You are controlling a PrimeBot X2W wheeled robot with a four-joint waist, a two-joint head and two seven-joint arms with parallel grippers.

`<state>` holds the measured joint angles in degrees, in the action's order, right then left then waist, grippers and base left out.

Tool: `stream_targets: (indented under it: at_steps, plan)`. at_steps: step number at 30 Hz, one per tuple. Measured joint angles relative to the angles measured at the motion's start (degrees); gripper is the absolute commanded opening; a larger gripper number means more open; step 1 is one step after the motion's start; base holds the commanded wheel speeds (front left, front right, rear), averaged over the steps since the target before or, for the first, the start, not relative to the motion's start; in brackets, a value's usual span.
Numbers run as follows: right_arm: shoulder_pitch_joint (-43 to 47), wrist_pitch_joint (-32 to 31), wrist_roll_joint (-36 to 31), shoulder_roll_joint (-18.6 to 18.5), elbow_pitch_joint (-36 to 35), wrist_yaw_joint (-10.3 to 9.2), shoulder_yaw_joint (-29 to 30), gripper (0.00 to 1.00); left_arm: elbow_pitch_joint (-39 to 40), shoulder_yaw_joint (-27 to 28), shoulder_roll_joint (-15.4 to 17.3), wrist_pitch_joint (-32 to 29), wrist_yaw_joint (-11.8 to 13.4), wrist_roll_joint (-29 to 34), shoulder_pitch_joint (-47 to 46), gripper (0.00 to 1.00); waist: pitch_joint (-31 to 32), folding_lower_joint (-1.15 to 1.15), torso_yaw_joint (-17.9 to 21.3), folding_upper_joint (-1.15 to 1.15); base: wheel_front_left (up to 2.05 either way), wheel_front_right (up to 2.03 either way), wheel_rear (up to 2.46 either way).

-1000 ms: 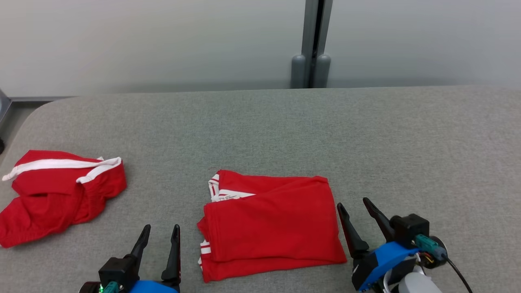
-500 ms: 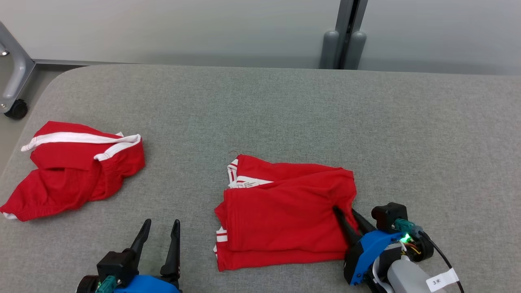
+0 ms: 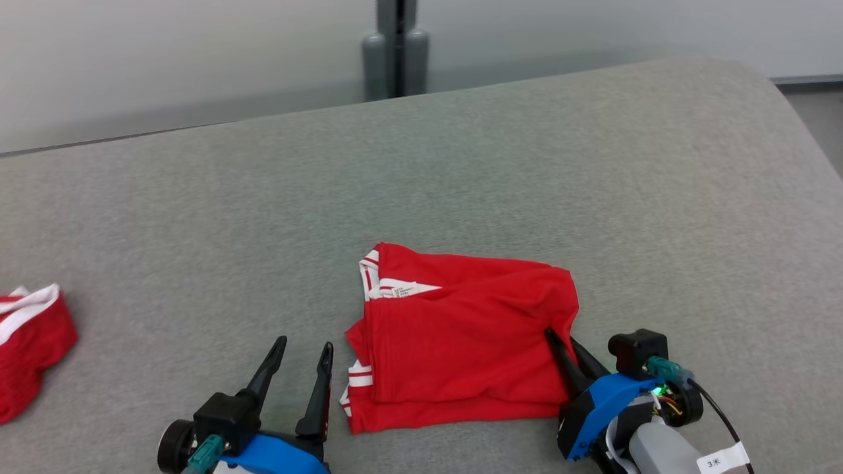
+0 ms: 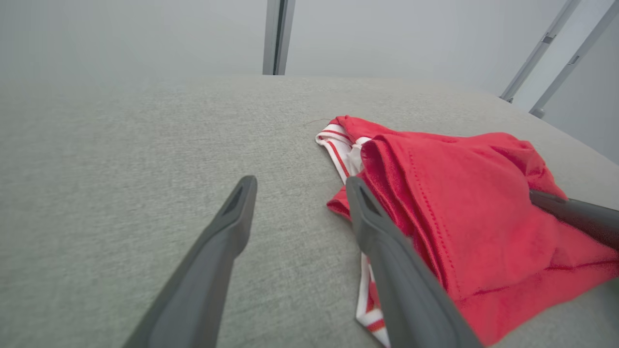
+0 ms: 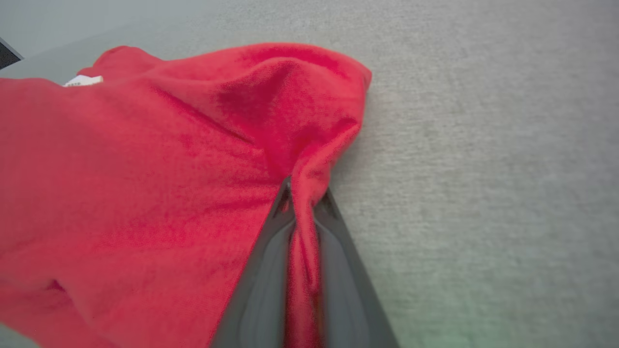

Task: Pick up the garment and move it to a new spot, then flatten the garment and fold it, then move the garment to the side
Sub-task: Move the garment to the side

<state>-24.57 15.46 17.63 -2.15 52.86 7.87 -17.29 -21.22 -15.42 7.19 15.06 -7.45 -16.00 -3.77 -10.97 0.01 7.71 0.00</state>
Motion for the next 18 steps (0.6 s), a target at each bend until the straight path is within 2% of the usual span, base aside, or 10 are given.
stream_targets:
  at_steps: [10,14,18]
  plan:
    - [5.13,-0.31,-1.41,-0.53,-4.85,-0.32,3.79,0.00,1.57,-4.00,0.55,0.01,0.00,-0.05,-0.42,1.00,0.18,0.00,13.01,0.00,0.00,0.00,0.00]
    - [6.31,-0.35,-0.86,-0.63,-6.10,-0.35,4.12,0.00,1.99,-5.48,1.19,0.01,0.00,0.05,-0.38,1.00,0.18,0.00,15.84,0.00,0.00,0.00,0.00]
    - [6.32,-0.34,-1.00,-0.60,-7.10,-0.36,4.37,0.00,2.41,-7.14,1.76,0.01,0.00,0.27,-0.44,1.00,-0.50,0.00,16.63,0.00,0.00,0.00,0.00]
